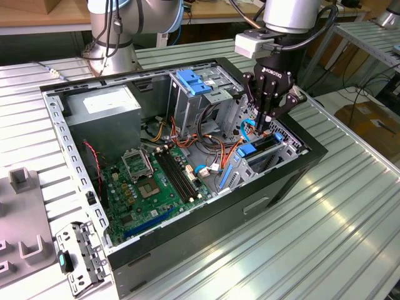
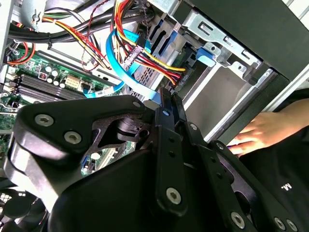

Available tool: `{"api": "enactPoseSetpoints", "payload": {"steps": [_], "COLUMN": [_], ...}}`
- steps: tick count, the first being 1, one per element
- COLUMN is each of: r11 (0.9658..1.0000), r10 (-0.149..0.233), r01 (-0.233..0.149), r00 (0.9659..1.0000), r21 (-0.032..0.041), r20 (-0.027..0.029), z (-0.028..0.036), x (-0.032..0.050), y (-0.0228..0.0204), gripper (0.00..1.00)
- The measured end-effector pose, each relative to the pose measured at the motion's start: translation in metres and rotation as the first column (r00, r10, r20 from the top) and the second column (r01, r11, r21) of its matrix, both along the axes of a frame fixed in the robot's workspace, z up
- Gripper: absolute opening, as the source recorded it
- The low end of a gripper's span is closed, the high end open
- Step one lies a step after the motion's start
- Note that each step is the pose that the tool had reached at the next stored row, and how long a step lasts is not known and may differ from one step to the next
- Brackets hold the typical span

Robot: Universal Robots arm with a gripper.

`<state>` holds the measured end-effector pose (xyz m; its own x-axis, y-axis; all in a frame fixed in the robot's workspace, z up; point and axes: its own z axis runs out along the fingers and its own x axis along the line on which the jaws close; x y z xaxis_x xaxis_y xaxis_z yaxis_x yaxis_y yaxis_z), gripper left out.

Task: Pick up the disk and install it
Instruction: 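Insert the second disk wire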

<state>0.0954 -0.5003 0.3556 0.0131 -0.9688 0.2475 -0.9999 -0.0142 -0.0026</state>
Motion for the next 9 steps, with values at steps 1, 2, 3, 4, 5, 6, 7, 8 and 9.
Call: {"api": "enactPoseSetpoints", "payload": {"steps": [1, 2, 3, 4, 5, 6, 7, 8, 9], "r11": [1.0, 1.0, 1.0, 0.9999, 0.9997, 0.9996, 0.9993, 0.999, 0.9982], "r10": [0.0, 0.0, 0.0, 0.0, 0.0, 0.0, 0.0, 0.0, 0.0], "r01": [0.0, 0.0, 0.0, 0.0, 0.0, 0.0, 0.0, 0.0, 0.0], "r00": [1.0, 1.0, 1.0, 1.0, 1.0, 1.0, 1.0, 1.0, 1.0], "r21": [0.0004, 0.0041, 0.0097, 0.015, 0.023, 0.0299, 0.0371, 0.0446, 0.0592], "r20": [0.0, 0.0004, 0.0007, 0.0008, 0.0011, 0.0012, 0.0014, 0.0016, 0.0022], "z": [-0.0001, -0.0002, -0.0002, -0.0003, -0.0004, -0.0006, -0.0008, -0.0009, -0.0011], "x": [0.0, -0.0002, -0.0004, -0.0005, -0.0005, -0.0006, -0.0007, -0.0008, -0.0011], "y": [-0.0002, -0.0015, -0.0037, -0.0059, -0.0092, -0.0117, -0.0143, -0.0168, -0.0214], "gripper": [0.16, 0.16, 0.16, 0.16, 0.16, 0.16, 0.16, 0.16, 0.16]}}
